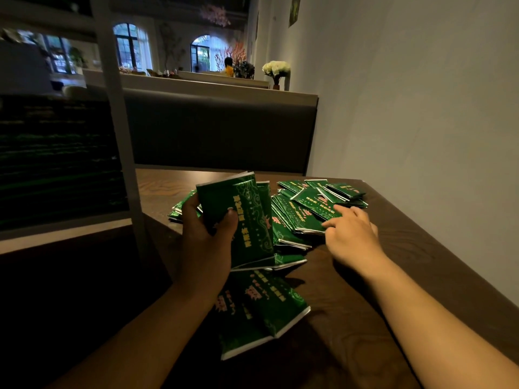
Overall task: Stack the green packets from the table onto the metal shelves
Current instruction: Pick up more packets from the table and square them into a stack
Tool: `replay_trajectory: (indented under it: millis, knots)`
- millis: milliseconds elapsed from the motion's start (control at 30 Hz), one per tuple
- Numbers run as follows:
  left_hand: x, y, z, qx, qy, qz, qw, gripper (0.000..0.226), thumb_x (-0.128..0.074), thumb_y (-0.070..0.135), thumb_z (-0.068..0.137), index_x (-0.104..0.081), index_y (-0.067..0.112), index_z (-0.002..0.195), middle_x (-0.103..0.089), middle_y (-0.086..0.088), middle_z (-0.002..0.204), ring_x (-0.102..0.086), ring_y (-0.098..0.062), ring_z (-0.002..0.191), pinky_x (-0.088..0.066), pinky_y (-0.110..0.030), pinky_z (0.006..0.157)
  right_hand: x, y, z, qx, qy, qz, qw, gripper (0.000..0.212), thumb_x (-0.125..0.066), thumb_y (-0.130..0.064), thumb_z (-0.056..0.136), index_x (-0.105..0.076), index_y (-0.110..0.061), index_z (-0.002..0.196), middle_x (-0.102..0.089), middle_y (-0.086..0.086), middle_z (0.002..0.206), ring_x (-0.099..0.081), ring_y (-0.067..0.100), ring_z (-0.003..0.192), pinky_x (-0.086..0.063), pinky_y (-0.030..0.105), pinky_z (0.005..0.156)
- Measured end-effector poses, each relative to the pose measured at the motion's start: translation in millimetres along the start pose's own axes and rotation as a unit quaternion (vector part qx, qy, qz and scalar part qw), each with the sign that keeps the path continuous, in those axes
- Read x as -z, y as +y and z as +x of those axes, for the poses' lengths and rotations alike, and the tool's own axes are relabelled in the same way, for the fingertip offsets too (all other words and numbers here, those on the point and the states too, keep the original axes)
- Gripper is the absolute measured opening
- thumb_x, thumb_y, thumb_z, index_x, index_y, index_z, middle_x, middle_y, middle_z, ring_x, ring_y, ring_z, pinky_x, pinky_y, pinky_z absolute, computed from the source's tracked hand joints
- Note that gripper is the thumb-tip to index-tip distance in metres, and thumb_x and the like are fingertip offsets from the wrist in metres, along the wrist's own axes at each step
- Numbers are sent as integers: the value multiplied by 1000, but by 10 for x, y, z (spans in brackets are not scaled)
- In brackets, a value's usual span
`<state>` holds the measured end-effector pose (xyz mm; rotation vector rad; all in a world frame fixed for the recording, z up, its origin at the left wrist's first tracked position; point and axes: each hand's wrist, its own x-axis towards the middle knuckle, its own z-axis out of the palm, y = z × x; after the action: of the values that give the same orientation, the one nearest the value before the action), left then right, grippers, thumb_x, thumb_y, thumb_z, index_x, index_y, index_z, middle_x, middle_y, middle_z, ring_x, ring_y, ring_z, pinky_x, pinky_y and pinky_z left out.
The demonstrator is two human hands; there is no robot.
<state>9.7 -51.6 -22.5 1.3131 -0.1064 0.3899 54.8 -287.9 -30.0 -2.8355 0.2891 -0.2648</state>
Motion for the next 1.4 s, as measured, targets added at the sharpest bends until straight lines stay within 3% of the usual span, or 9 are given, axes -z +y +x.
replay_trajectory:
  millis: [200,300,433,633,733,867,1000,1200,1400]
  knots:
    - [-3,18,-16,9,-14,-7,1000,28,-57,12,93,-46,32,110,-64,5,97,-66,4,70,-50,-11,52,-71,37,65,-1,-80,-68,994,52,-36,-20,96,-40,-14,147,-15,-2,162,-4,21,150,-12,47,119]
    - [1,6,-7,15,-18,-10,1000,29,-58,13,92,-47,32,111,-65,4,98,-67,1,72,-52,-14,54,-49,25,50,-5,-70,-74,995,55,-37,-20,96,-33,-8,149,-16,0,162,-6,21,150,-10,48,120]
    - [-5,-4,-2,22,-19,-18,999,30,-58,13,92,-48,26,116,-65,4,100,-68,0,75,-52,-15,55,68,-30,10,-1,27,-49,998,58,-45,-18,93,-33,-4,148,-23,6,159,-16,24,148,-15,44,120]
    - [-11,-14,10,40,-30,-36,998,21,-55,11,93,-57,26,107,-67,4,99,-68,0,75,-52,-14,57,248,-120,-74,38,239,186,952,42,-53,0,91,-56,-4,134,-50,6,141,-46,19,130,-29,21,106]
    - [-19,-16,2,39,-30,-38,998,20,-55,10,93,-59,28,102,-69,7,92,-69,-1,74,-52,-15,56,223,-153,-109,-6,157,397,905,38,-55,2,91,-66,-14,123,-60,-1,130,-55,13,120,-41,24,104]
    - [-18,-19,16,55,-13,-65,996,21,-57,10,92,-60,28,101,-73,13,85,-70,-4,77,-54,-19,57,214,-348,-285,-49,-13,646,761,34,-51,11,90,-69,-12,108,-69,11,114,-62,21,103,-58,19,76]
    - [-1,11,72,47,28,-76,996,27,-58,7,91,-61,26,111,-71,9,101,-68,-9,93,-55,-32,76,148,-546,-454,-24,-121,712,691,29,-49,10,92,-68,-2,110,-73,11,106,-69,20,98,-58,29,86]
    - [45,-3,118,68,39,-73,994,31,-59,13,92,-60,28,118,-68,2,114,-65,-21,104,-53,-50,88,102,-625,-540,26,-158,686,710,30,-46,7,94,-71,-5,106,-73,13,103,-70,19,93,-57,23,77]
    - [-1,6,69,85,-10,-90,992,29,-56,11,93,-60,30,114,-69,4,110,-66,-18,102,-54,-46,87,87,-617,-572,63,-179,650,736,23,-46,-1,96,-68,-7,98,-75,6,88,-71,13,80,-54,18,64]
